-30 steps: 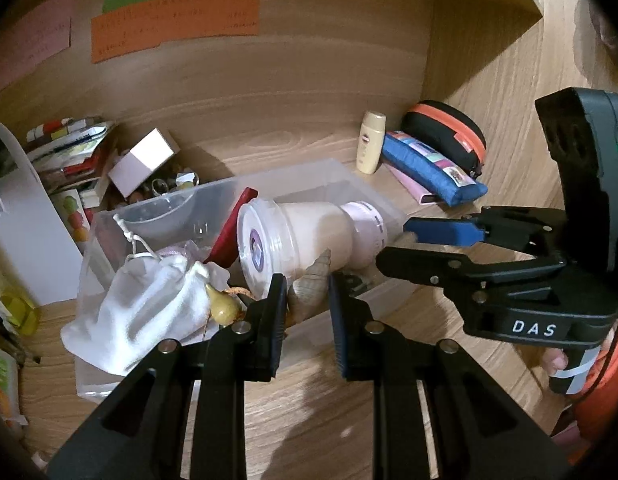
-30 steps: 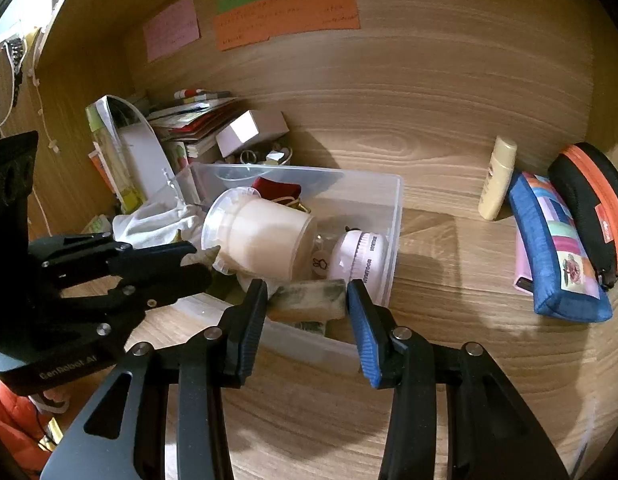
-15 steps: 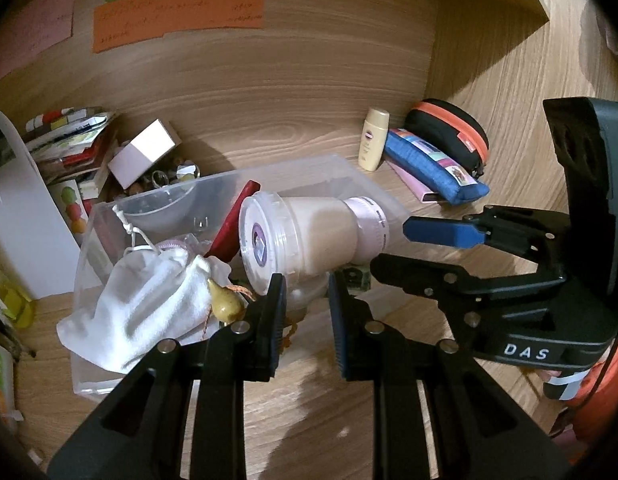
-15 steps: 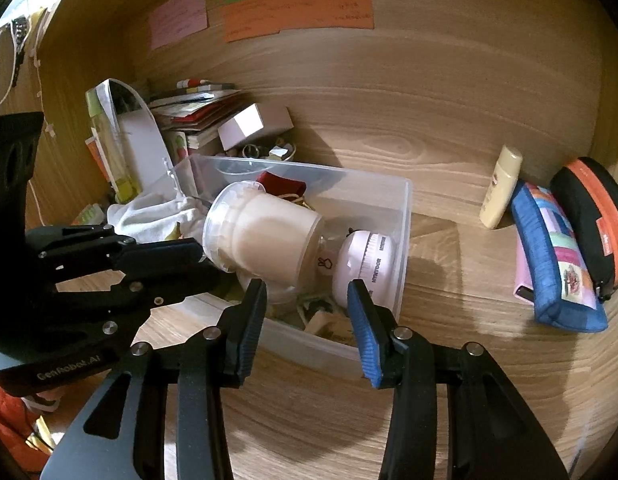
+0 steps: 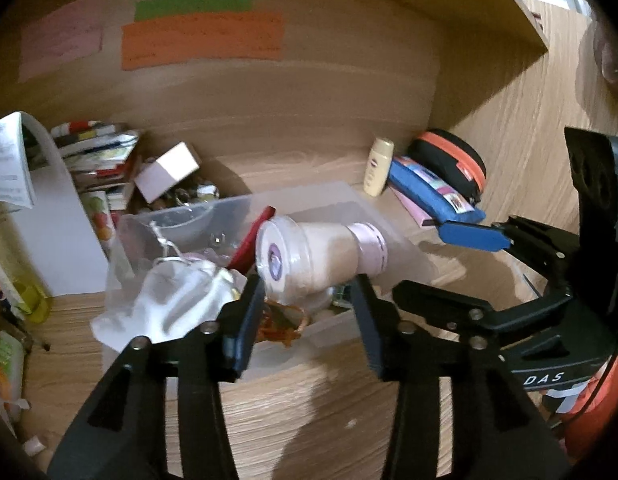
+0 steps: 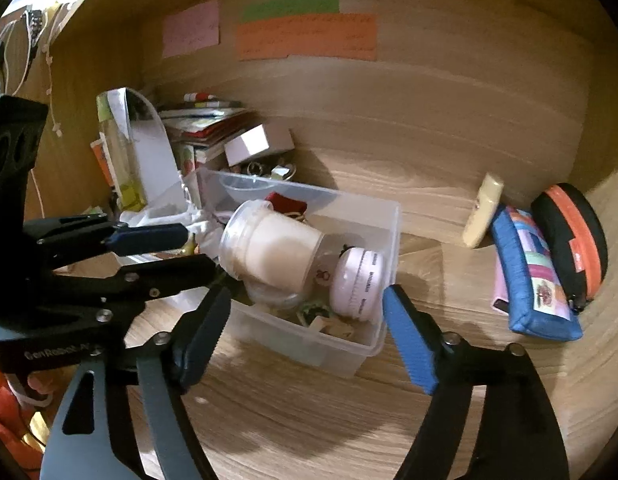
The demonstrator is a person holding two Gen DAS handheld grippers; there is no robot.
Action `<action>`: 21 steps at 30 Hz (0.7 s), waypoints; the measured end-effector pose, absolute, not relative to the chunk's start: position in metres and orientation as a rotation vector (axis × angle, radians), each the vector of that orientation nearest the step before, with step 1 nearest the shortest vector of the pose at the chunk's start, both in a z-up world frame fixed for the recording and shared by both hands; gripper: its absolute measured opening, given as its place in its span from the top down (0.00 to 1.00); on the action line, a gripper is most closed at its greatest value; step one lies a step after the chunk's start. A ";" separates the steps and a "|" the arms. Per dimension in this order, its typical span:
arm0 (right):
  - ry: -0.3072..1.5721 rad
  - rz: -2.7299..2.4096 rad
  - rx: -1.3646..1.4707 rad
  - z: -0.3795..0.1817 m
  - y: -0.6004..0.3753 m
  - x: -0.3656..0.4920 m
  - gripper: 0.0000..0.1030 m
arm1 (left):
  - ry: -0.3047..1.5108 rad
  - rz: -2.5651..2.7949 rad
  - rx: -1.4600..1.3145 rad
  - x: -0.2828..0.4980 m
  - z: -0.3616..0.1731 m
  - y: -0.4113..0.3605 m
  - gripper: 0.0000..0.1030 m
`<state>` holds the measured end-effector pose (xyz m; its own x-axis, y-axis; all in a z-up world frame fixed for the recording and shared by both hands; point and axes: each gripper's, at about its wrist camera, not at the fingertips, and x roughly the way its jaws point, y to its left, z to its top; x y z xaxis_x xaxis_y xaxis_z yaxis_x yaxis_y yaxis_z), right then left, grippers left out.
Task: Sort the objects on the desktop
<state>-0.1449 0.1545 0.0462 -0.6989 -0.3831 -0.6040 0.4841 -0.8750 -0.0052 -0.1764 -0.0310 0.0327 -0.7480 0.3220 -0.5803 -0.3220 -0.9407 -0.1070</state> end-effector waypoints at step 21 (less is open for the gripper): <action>0.175 -2.523 0.774 0.059 0.153 -0.111 0.04 | 0.013 2.948 -0.852 -0.142 0.041 -0.065 0.05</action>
